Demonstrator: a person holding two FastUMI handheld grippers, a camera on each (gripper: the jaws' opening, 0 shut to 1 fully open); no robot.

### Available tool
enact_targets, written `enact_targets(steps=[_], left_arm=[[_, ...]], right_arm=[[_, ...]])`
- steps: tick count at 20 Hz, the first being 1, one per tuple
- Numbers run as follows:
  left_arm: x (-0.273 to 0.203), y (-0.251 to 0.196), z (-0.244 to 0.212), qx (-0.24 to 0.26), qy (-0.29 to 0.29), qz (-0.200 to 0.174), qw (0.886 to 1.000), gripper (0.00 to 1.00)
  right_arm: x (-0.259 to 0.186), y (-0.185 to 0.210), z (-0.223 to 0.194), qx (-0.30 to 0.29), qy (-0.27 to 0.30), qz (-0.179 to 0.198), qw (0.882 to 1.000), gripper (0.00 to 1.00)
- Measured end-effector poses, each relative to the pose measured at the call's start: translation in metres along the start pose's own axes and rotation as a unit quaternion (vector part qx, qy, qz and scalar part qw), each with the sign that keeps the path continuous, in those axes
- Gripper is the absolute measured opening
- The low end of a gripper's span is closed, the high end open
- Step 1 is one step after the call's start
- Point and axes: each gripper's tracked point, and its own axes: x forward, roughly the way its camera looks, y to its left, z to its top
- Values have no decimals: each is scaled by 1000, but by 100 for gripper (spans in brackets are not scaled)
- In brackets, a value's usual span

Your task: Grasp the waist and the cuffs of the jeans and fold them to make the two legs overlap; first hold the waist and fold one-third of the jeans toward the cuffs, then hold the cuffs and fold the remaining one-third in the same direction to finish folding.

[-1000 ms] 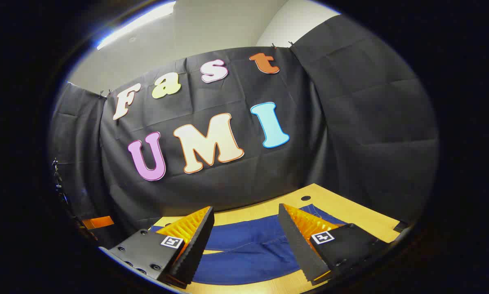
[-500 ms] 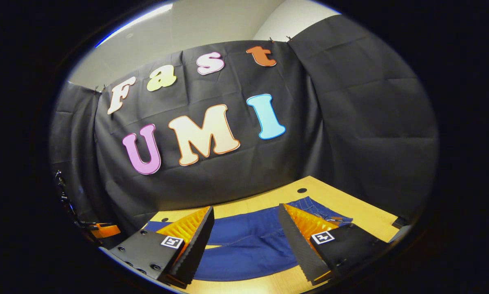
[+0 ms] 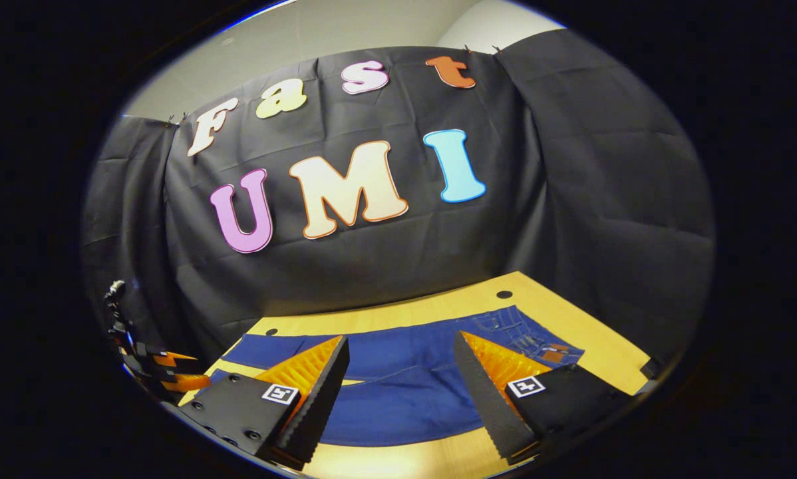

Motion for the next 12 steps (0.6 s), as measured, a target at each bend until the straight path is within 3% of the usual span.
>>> enact_targets(steps=[4, 5, 9, 12], left_arm=[[-2, 12, -35, 47, 63, -37, 996, 92], [-4, 16, -45, 60, 80, -46, 994, 92], [-18, 41, -100, 92, 171, -81, 978, 93], [-30, 65, -132, 102, 221, -86, 966, 92]], right_arm=[[4, 15, -7, -10, 11, 24, 1000, 93], [5, 19, -10, -14, 16, 29, 999, 98], [3, 27, -23, -26, 29, 41, 998, 98], [2, 29, -36, -35, 42, 44, 998, 98]])
